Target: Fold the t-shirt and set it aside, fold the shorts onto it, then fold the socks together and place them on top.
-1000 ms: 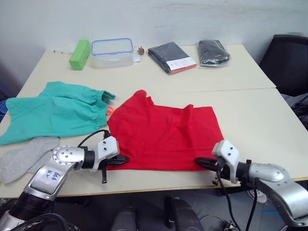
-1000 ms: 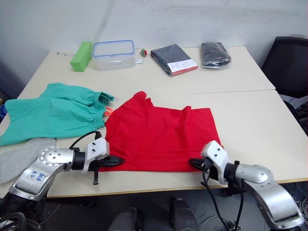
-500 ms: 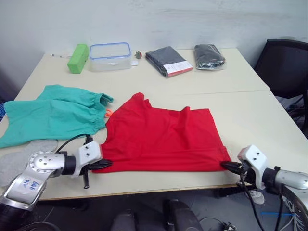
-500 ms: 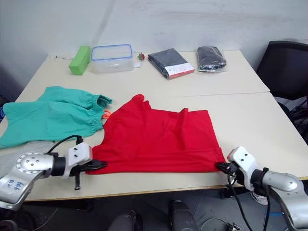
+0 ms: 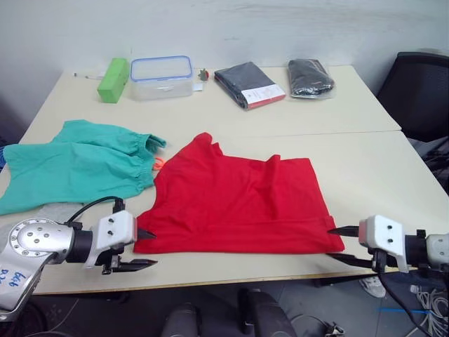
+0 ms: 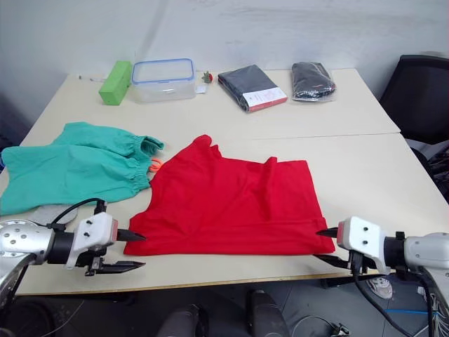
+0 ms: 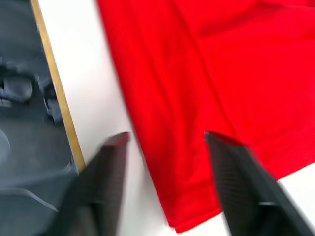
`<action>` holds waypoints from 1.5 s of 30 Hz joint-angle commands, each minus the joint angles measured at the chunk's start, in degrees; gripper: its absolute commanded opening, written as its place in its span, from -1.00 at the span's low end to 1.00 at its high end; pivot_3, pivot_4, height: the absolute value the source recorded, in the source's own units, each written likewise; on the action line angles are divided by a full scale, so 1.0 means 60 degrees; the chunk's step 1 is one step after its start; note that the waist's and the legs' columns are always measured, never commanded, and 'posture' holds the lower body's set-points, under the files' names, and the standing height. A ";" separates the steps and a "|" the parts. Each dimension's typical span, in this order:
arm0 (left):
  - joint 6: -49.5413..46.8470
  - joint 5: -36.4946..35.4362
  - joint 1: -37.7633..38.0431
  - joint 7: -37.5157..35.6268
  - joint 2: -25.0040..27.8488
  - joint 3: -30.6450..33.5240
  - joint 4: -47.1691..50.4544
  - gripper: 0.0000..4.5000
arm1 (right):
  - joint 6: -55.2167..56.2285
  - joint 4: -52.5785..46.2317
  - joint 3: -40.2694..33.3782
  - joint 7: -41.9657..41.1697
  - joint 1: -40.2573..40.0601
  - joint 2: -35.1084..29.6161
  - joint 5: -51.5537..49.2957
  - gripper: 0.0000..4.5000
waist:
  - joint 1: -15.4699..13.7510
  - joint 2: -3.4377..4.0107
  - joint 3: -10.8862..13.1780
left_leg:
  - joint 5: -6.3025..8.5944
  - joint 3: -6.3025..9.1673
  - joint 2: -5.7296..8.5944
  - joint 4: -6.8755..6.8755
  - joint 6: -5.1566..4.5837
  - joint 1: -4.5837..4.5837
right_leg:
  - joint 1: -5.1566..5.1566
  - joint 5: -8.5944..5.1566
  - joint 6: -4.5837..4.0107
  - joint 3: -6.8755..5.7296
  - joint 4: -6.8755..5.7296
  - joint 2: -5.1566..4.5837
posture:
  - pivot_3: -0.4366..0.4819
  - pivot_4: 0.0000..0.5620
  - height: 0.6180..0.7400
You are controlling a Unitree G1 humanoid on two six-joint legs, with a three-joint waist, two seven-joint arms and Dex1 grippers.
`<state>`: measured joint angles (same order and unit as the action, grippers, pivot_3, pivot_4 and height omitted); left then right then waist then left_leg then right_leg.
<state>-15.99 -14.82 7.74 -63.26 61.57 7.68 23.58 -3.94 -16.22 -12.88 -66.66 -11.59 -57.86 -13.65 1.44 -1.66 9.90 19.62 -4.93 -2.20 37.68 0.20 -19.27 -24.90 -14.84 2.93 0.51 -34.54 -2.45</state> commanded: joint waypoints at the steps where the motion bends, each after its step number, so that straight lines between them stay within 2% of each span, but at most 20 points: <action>1: 0.1015 0.1178 -0.0118 0.0461 -0.0051 -0.0462 -0.0510 0.68 | 0.0583 0.0543 0.0494 0.0297 0.0422 -0.0041 0.0815 0.66 | 0.0022 0.0001 0.0003 | 0.0002 -0.0013 0.0000 -0.0001 -0.0004 0.0003 | 0.0001 0.0000 0.0000 0.0004 0.0001 0.0001 | -0.05 -0.47 1.00; 4: 0.0815 0.1274 -0.0377 0.0836 -0.0440 -0.0570 -0.0793 0.68 | 0.0514 0.0932 0.0898 0.0471 0.0741 -0.0032 0.1173 0.66 | 0.0014 -0.0006 0.0008 | 0.0004 -0.0041 -0.0001 0.0002 -0.0010 0.0003 | -0.0016 0.0007 0.0012 0.0013 -0.0006 0.0001 | -0.05 -0.47 1.00; 8: 0.1174 0.1744 -0.0550 0.0829 -0.0546 -0.0980 -0.1163 0.68 | 0.0583 0.1401 0.1334 0.0721 0.1214 0.0099 0.1592 0.66 | 0.0010 -0.0008 0.0006 | 0.0003 -0.0053 0.0002 0.0014 -0.0016 0.0019 | -0.0002 0.0006 0.0008 0.0014 -0.0013 -0.0003 | -0.05 -0.47 1.00; 9: 0.1254 0.1795 -0.0578 0.0821 -0.0565 -0.1043 -0.1247 0.68 | 0.0564 0.1494 0.1402 0.0761 0.1331 0.0136 0.1624 0.49 | 0.0010 -0.0007 0.0007 | 0.0000 -0.0058 0.0002 0.0014 -0.0021 0.0025 | 0.0029 0.0002 -0.0005 0.0016 -0.0005 -0.0006 | -0.05 -0.47 1.00; 13: 0.1431 0.1788 -0.0620 0.0695 -0.0592 -0.1222 -0.1486 0.29 | 0.0687 0.1678 0.1586 0.0694 0.1497 0.0039 0.1704 -0.05 | 0.0012 0.0001 0.0002 | -0.0010 -0.0071 0.0007 0.0014 -0.0039 0.0042 | 0.0066 0.0017 -0.0016 0.0044 0.0014 -0.0016 | -0.05 -0.47 1.00; 19: 0.1506 0.1841 -0.0596 0.0682 -0.0549 -0.1371 -0.1720 -0.53 | 0.0873 0.1675 0.1703 0.0621 0.1509 -0.0017 0.1711 -0.96 | 0.0007 0.0016 -0.0010 | -0.0012 -0.0080 0.0007 0.0013 -0.0038 0.0106 | 0.0082 0.0026 -0.0018 0.0101 0.0022 -0.0017 | -0.05 -0.47 1.00; 20: 0.1487 0.1814 -0.0599 0.0643 -0.0531 -0.1389 -0.1731 -0.67 | 0.0932 0.1675 0.1719 0.0603 0.1516 -0.0031 0.1712 -1.00 | 0.0007 0.0021 -0.0012 | -0.0012 -0.0083 0.0007 0.0011 -0.0038 0.0106 | 0.0082 0.0026 -0.0017 0.0104 0.0022 -0.0016 | -0.05 -0.47 1.00; 22: 0.1408 0.1732 -0.0589 0.0563 -0.0503 -0.1400 -0.1738 -0.95 | 0.0990 0.1636 0.1713 0.0561 0.1511 -0.0053 0.1677 -1.00 | 0.0007 0.0022 -0.0013 | -0.0012 -0.0088 0.0007 0.0007 -0.0039 0.0109 | 0.0081 0.0026 -0.0017 0.0108 0.0021 -0.0014 | -0.05 -0.47 1.00; 23: 0.1370 0.1694 -0.0584 0.0522 -0.0487 -0.1402 -0.1732 -0.98 | 0.1055 0.1632 0.1702 0.0518 0.1515 -0.0065 0.1643 -1.00 | 0.0009 0.0022 -0.0013 | -0.0012 -0.0088 0.0006 0.0006 -0.0040 0.0110 | 0.0080 0.0026 -0.0017 0.0108 0.0021 -0.0011 | -0.05 -0.47 1.00; 27: 0.0921 0.1128 -0.0269 -0.0025 -0.0287 -0.1256 -0.1389 -0.98 | 0.1748 0.1653 0.1569 -0.0081 0.1387 -0.0300 0.1294 -1.00 | 0.0016 0.0024 -0.0012 | -0.0012 -0.0097 0.0006 -0.0006 -0.0039 0.0111 | 0.0074 0.0025 -0.0017 0.0113 0.0020 -0.0007 | -0.05 -0.47 1.00; 32: 0.0133 0.0341 0.0868 -0.0398 0.0012 -0.0573 -0.0243 -0.98 | 0.2319 0.1637 0.1205 -0.1052 0.0777 -0.0732 0.0609 -1.00 | 0.0062 0.0022 -0.0011 | -0.0002 -0.0129 0.0006 -0.0085 -0.0024 0.0124 | 0.0059 0.0011 0.0023 0.0137 0.0017 0.0002 | -0.05 -0.47 1.00; 36: -0.0228 0.0171 0.1783 -0.0428 0.0174 -0.0277 0.0529 -0.98 | 0.2336 0.1507 0.1023 -0.1284 0.0389 -0.0892 0.0397 -1.00 | 0.0050 0.0024 -0.0011 | 0.0070 -0.0133 -0.0005 -0.0088 -0.0014 0.0156 | 0.0045 -0.0010 0.0120 0.0141 -0.0050 0.0011 | -0.05 -0.47 1.00; 45: -0.0671 0.0409 0.1958 0.0102 -0.0050 -0.0346 0.0950 -0.98 | 0.2383 0.1503 0.1102 -0.1118 0.0380 -0.0863 0.0623 -1.00 | 0.0021 0.0027 -0.0009 | 0.0124 -0.0139 -0.0002 -0.0076 -0.0031 0.0159 | 0.0046 -0.0065 0.0093 0.0145 -0.0033 0.0009 | -0.05 -0.47 1.00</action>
<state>-18.93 -13.54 18.44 -63.15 61.48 7.02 28.94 10.04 -6.32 -5.25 -73.25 -9.32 -62.45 -9.48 1.57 -1.50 9.84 20.37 -5.77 -2.21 37.24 0.01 -18.31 -24.62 -15.24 3.47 1.39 -34.73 -2.40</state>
